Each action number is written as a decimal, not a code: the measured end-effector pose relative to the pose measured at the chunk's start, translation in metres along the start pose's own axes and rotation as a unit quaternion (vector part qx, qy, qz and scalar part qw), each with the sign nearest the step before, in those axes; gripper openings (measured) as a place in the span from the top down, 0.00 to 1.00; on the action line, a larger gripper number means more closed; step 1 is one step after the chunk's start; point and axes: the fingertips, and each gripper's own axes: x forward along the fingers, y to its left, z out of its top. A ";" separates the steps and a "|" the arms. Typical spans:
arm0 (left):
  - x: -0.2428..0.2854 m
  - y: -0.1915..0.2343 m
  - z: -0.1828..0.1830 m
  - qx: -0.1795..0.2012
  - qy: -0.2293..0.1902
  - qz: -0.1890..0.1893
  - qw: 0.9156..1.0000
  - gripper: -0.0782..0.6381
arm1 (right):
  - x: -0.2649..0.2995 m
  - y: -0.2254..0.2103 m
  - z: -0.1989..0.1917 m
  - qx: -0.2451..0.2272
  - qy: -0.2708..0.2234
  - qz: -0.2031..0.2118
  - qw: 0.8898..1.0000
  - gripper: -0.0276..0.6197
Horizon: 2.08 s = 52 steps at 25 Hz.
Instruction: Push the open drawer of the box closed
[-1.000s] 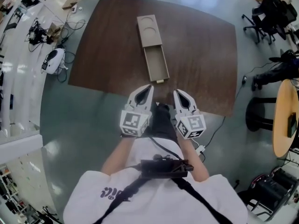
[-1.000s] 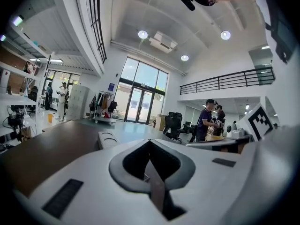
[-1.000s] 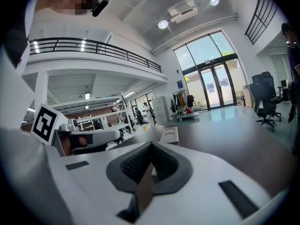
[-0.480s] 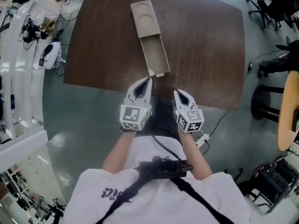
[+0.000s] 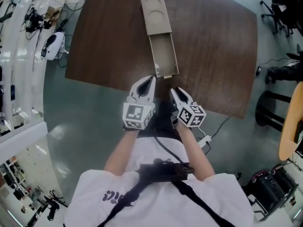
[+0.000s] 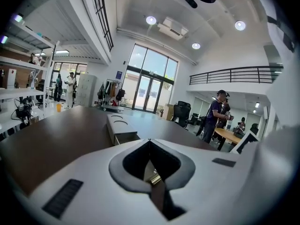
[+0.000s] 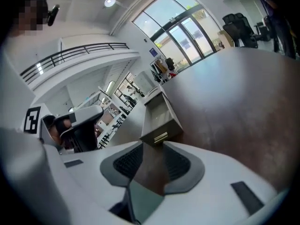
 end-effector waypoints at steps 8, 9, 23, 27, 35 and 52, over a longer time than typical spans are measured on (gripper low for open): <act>0.005 0.010 0.001 -0.002 0.007 0.012 1.000 0.88 | 0.032 -0.009 0.007 0.223 -0.053 0.026 0.973 0.77; 0.006 0.012 0.001 -0.003 0.007 0.013 1.000 0.88 | 0.035 -0.012 0.006 0.246 -0.064 0.024 0.967 0.77; 0.015 0.023 0.002 -0.042 0.017 0.018 0.999 0.88 | 0.064 -0.028 0.002 0.373 -0.109 0.033 0.921 0.88; 0.018 0.023 0.004 -0.044 0.018 0.011 0.999 0.88 | 0.068 -0.023 0.001 0.380 -0.104 0.027 0.919 0.89; 0.023 0.029 0.001 -0.053 0.023 0.013 0.998 0.88 | 0.064 -0.025 -0.005 0.400 -0.086 -0.009 0.912 0.91; 0.039 0.067 0.005 -0.075 0.023 0.032 0.996 0.88 | 0.093 -0.007 0.033 0.380 -0.082 0.012 0.921 0.91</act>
